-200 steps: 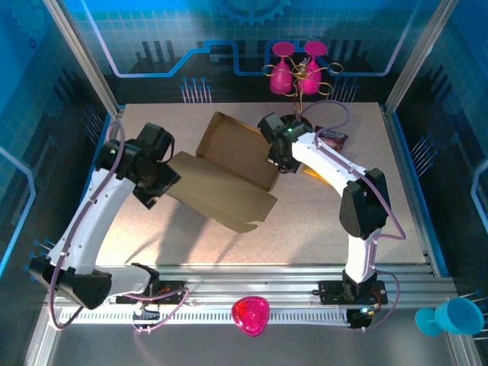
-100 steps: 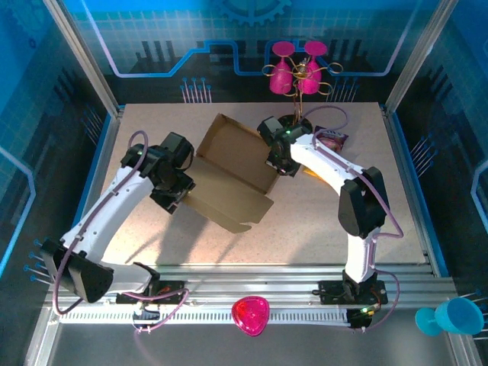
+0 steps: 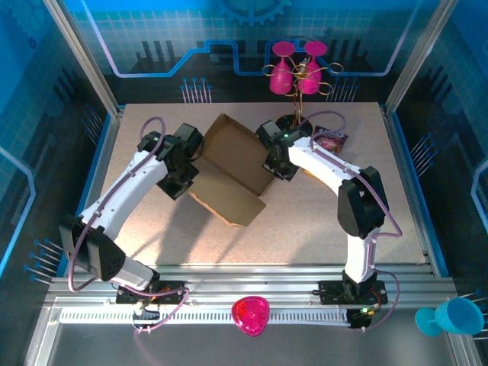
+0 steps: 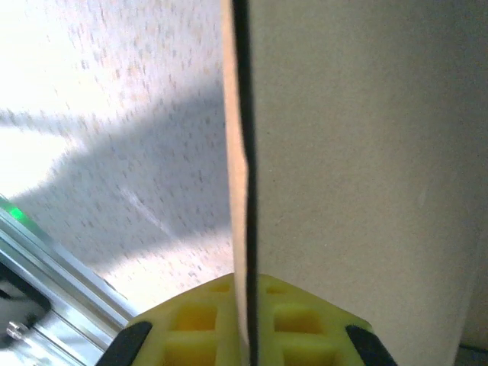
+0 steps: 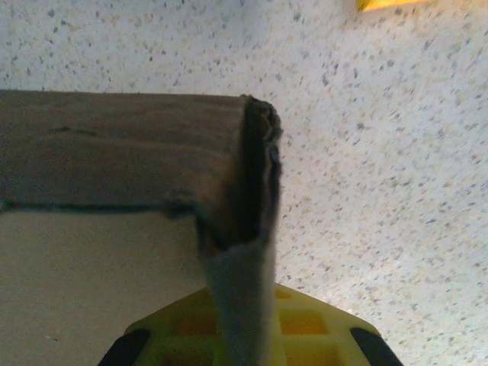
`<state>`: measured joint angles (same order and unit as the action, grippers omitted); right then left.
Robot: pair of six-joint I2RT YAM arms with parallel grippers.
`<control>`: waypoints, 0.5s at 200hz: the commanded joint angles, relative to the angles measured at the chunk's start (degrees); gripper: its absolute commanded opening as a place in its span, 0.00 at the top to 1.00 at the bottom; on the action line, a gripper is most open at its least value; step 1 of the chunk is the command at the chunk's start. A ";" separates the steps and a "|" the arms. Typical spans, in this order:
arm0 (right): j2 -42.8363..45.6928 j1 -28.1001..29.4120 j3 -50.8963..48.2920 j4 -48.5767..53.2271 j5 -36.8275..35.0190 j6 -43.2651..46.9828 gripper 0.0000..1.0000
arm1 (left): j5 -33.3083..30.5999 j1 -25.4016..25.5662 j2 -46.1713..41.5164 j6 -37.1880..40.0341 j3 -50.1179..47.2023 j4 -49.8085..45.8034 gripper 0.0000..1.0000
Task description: Fold the paper box
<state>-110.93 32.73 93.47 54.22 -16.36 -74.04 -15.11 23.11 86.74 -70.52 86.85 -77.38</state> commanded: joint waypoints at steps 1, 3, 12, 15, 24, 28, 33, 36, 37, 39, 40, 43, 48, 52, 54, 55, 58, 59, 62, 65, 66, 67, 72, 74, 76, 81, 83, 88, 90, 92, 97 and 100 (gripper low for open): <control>-0.59 1.83 -1.95 -1.22 5.26 -5.68 0.97 | -8.66 0.25 4.37 9.96 6.16 -6.54 1.00; -0.62 1.90 -2.26 -1.40 5.78 -6.18 0.94 | -9.33 0.26 4.81 10.65 6.67 -7.01 1.00; -0.58 2.34 -3.81 -3.27 9.16 -8.51 0.75 | -12.20 0.23 7.10 14.74 8.99 -8.54 1.00; -0.55 2.57 -4.41 -4.03 10.33 -9.18 0.68 | -13.23 0.32 7.79 15.97 9.71 -9.10 1.00; -0.27 3.11 -5.81 -6.26 13.72 -11.08 0.53 | -16.00 0.20 10.01 18.99 11.84 -10.98 1.00; -0.21 3.29 -6.16 -6.91 14.96 -11.67 0.48 | -17.37 0.22 10.95 20.29 12.66 -11.80 1.00; 0.04 3.72 -6.19 -7.52 16.08 -12.11 0.43 | -19.25 0.20 12.00 21.80 13.92 -12.62 1.00; 0.18 3.92 -6.12 -7.77 16.46 -12.17 0.40 | -20.24 0.16 12.60 22.65 14.62 -13.15 1.00; 0.28 3.96 -5.98 -7.88 16.63 -12.18 0.40 | -20.54 0.21 12.81 23.03 14.77 -13.28 1.00; 0.39 4.13 -5.81 -7.94 16.73 -12.14 0.38 | -21.02 0.16 13.12 23.87 15.15 -13.38 1.00; 0.47 4.20 -5.74 -7.92 16.77 -12.16 0.37 | -21.32 0.17 13.33 24.25 15.35 -13.43 1.00; 0.68 4.46 -5.41 -7.86 16.93 -12.03 0.35 | -22.22 0.24 13.86 25.54 15.86 -13.52 1.00; 1.11 4.91 -4.66 -7.54 16.93 -11.82 0.31 | -23.56 0.13 14.57 27.54 16.68 -13.59 1.00; 1.45 5.17 -3.92 -7.29 16.85 -11.58 0.30 | -24.59 0.20 15.24 28.76 17.31 -13.87 1.00; 1.65 5.40 -3.56 -7.26 16.85 -11.46 0.29 | -25.09 0.18 15.53 29.30 17.74 -13.90 1.00; 1.80 5.45 -3.43 -7.23 16.87 -11.34 0.28 | -25.29 0.14 15.68 29.65 17.92 -13.92 1.00; 2.14 5.68 -2.94 -7.05 16.90 -11.16 0.27 | -26.18 0.17 16.07 30.40 18.46 -14.05 1.00; 2.27 5.72 -2.77 -6.99 16.89 -11.06 0.26 | -26.54 0.13 16.17 30.73 18.63 -14.08 1.00; 2.63 5.97 -2.24 -6.81 16.93 -10.84 0.25 | -27.24 0.15 16.57 31.58 19.15 -14.11 1.00; 2.90 6.16 -1.78 -6.70 16.94 -10.60 0.24 | -27.90 0.17 16.96 32.61 19.77 -13.99 1.00; 3.09 6.23 -1.66 -6.59 16.91 -10.51 0.24 | -28.06 0.13 17.10 32.93 19.90 -14.01 1.00; 3.18 6.26 -1.51 -6.54 16.90 -10.42 0.24 | -28.31 0.15 17.21 33.40 20.05 -13.97 1.00; 3.93 6.56 -0.93 -6.34 16.79 -9.85 0.23 | -28.77 0.17 17.78 35.63 20.88 -13.42 1.00; 4.14 6.69 -0.62 -6.28 16.66 -9.67 0.22 | -28.93 0.18 18.03 36.57 21.21 -13.17 1.00; 4.41 6.79 -0.47 -6.24 16.57 -9.44 0.20 | -29.03 0.13 18.20 37.64 21.46 -12.91 1.00; 5.31 6.99 -0.16 -6.42 16.26 -8.57 0.17 | -29.22 0.13 18.91 39.94 22.28 -12.25 1.00; 5.69 7.10 -0.12 -6.54 16.09 -8.24 0.17 | -29.46 0.10 19.19 40.84 22.59 -12.13 1.00; 6.66 7.23 -0.05 -6.89 15.42 -7.20 0.17 | -29.66 0.12 20.03 42.89 23.62 -11.98 1.00; 7.08 7.32 -0.07 -7.12 14.98 -6.78 0.17 | -29.90 0.14 20.40 43.68 24.04 -11.86 1.00; 7.58 7.36 -0.12 -7.33 14.54 -6.22 0.17 | -30.02 0.17 20.64 44.50 24.48 -11.79 1.00; 8.75 7.39 -0.55 -8.09 13.52 -4.89 0.17 | -30.22 0.22 21.32 46.55 25.26 -11.37 1.00; 9.38 7.43 -0.94 -8.74 12.82 -3.96 0.17 | -30.28 0.20 21.62 47.90 25.62 -10.95 1.00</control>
<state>-108.53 39.40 90.87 47.51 -1.19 -82.28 -38.92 23.11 105.97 -37.21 107.79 -87.57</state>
